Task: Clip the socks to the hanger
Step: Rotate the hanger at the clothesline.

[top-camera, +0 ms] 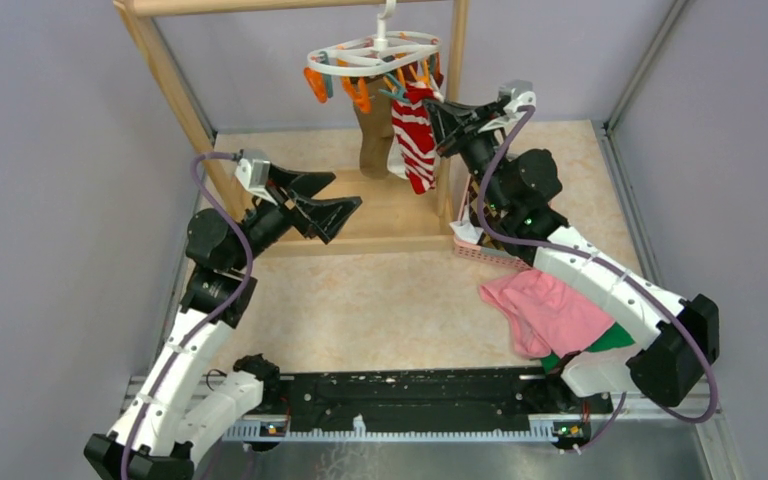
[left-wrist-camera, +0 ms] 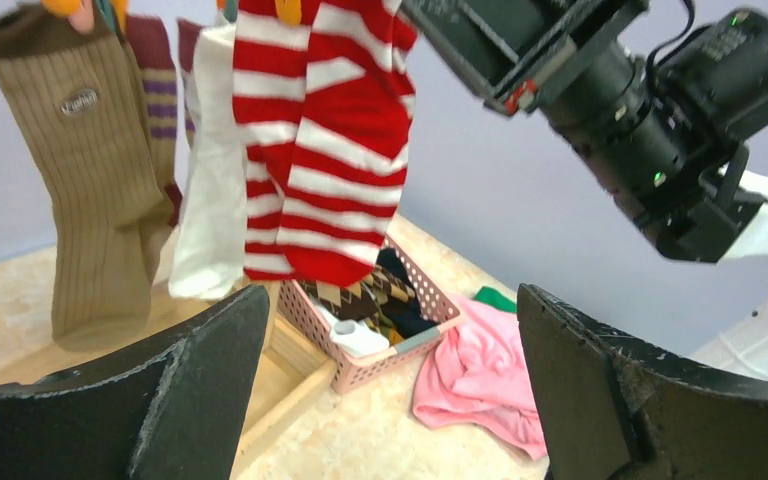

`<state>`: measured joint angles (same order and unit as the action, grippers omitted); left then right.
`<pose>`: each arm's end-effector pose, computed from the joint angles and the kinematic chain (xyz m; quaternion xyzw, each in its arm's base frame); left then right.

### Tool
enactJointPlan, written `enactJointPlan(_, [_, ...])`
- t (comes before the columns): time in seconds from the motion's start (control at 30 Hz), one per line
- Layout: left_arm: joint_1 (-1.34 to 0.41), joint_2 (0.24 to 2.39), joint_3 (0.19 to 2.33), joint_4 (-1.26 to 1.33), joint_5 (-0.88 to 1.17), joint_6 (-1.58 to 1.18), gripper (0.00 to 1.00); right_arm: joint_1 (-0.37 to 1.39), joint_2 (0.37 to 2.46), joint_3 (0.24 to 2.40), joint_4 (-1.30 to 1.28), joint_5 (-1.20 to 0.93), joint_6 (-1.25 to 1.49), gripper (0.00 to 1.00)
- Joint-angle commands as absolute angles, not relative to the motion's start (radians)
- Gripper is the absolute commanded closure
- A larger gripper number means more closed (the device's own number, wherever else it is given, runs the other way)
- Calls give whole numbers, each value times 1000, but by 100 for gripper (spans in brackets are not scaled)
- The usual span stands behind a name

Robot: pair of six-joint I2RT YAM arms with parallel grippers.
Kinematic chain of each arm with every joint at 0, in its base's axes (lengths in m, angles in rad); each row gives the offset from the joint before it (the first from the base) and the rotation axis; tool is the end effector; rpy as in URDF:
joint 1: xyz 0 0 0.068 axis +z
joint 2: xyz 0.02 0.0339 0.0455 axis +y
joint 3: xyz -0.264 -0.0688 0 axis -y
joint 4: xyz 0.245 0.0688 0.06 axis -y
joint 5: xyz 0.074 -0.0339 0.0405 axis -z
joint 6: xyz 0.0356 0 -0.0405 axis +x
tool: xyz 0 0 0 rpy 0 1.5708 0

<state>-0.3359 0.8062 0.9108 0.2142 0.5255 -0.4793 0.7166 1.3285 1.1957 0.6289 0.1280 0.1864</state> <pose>0.1585 -0.0743 0.4221 0.1694 0.5794 -0.4499 0.6581 0.2319 0.1960 0.4489 -0.0808 0.5074 0.3446 0.7857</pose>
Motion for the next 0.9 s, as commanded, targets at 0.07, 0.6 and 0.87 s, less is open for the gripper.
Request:
enactJointPlan(0.07, [-340, 748, 823, 302, 573, -468, 1, 653, 1285, 1209, 595, 107, 183, 100])
enactJointPlan(0.6, [-339, 666, 713, 276, 476, -371, 1, 554, 1282, 1242, 525, 65, 226, 100])
enactJointPlan(0.87, [-339, 653, 669, 291, 482, -392, 1, 497, 1291, 1263, 502, 49, 247, 100])
